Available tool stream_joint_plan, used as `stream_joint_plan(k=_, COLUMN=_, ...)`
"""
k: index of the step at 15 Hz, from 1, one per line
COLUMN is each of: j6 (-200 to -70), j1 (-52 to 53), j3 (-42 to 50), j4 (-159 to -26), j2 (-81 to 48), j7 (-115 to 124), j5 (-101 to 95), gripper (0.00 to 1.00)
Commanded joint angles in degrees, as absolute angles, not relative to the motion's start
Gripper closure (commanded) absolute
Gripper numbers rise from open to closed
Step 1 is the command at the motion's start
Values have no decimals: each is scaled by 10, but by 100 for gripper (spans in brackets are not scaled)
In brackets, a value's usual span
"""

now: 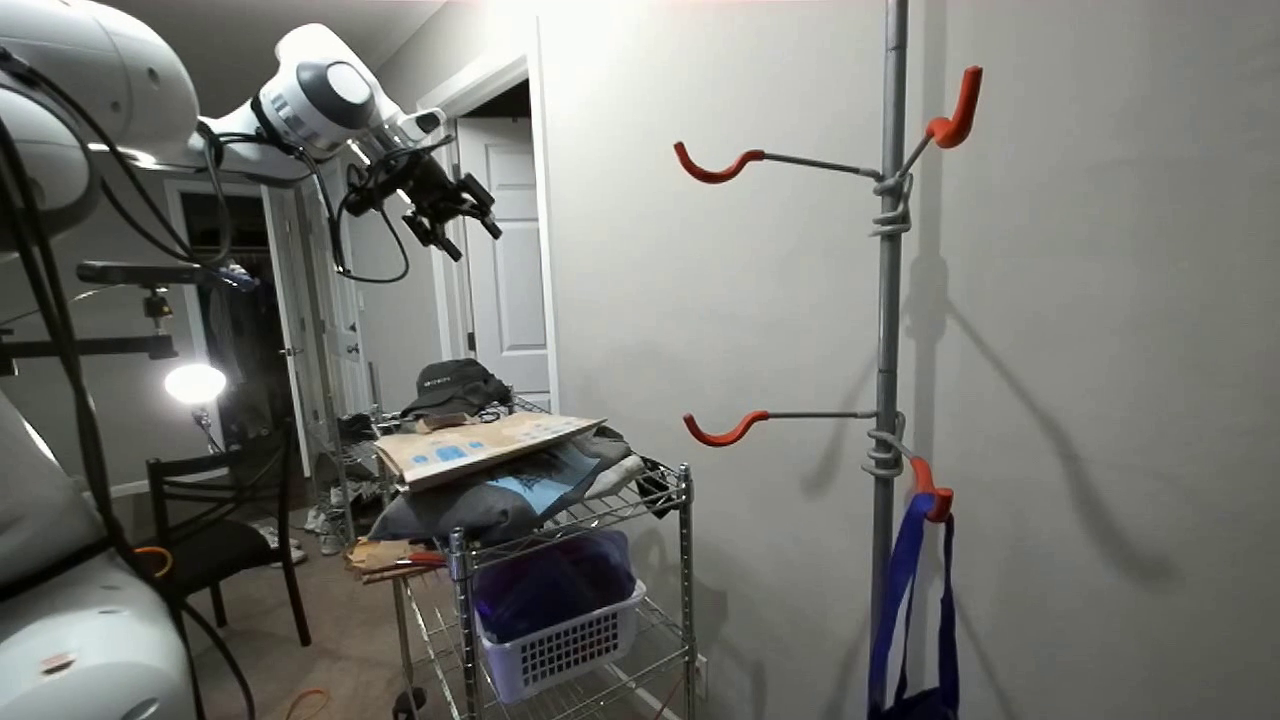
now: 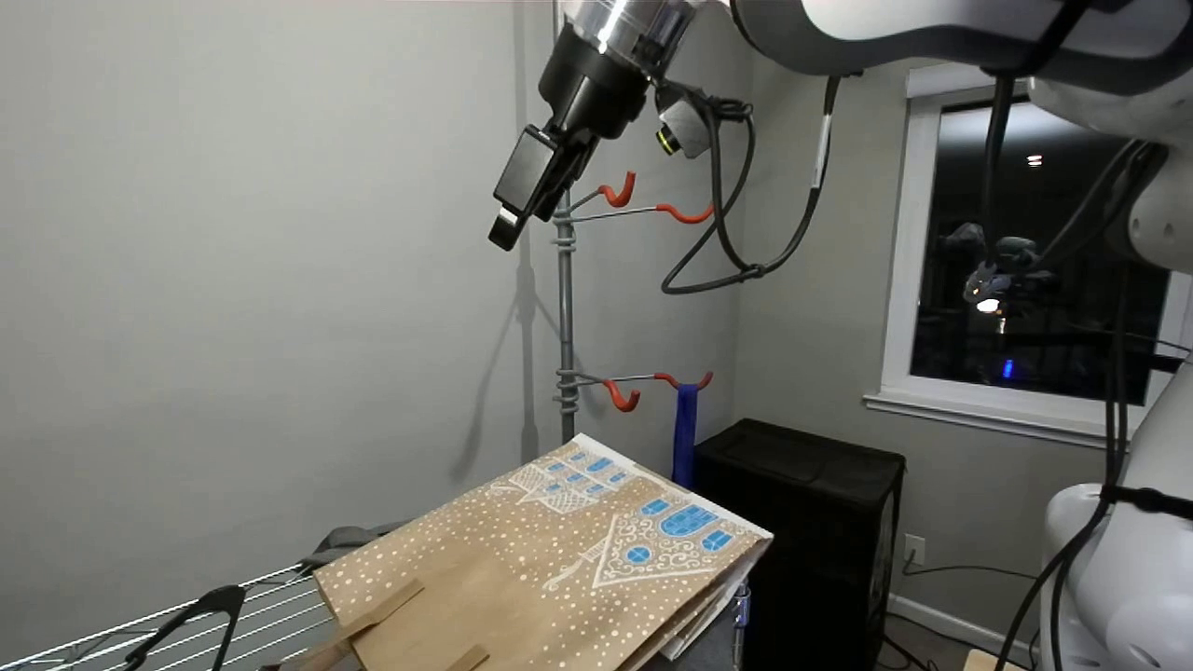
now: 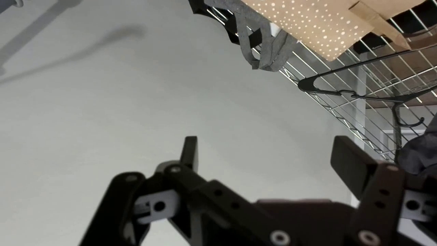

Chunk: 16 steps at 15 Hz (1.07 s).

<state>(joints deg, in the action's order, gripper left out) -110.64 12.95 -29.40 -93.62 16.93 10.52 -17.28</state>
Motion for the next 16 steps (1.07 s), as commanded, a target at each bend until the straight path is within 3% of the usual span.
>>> stream_joint_plan(k=1, j6=-1116, j1=133, j3=-270, j4=-968, j2=187, j7=120, j5=-178, gripper=0)
stream_joint_plan(k=11, j6=-1128, j1=113, j3=-152, j4=-1201, j2=358, j7=172, j5=-129, gripper=0)
stream_joint_plan(k=16, j6=-1131, j1=43, j3=-73, j4=-1307, j2=439, j7=176, j5=-135, gripper=0)
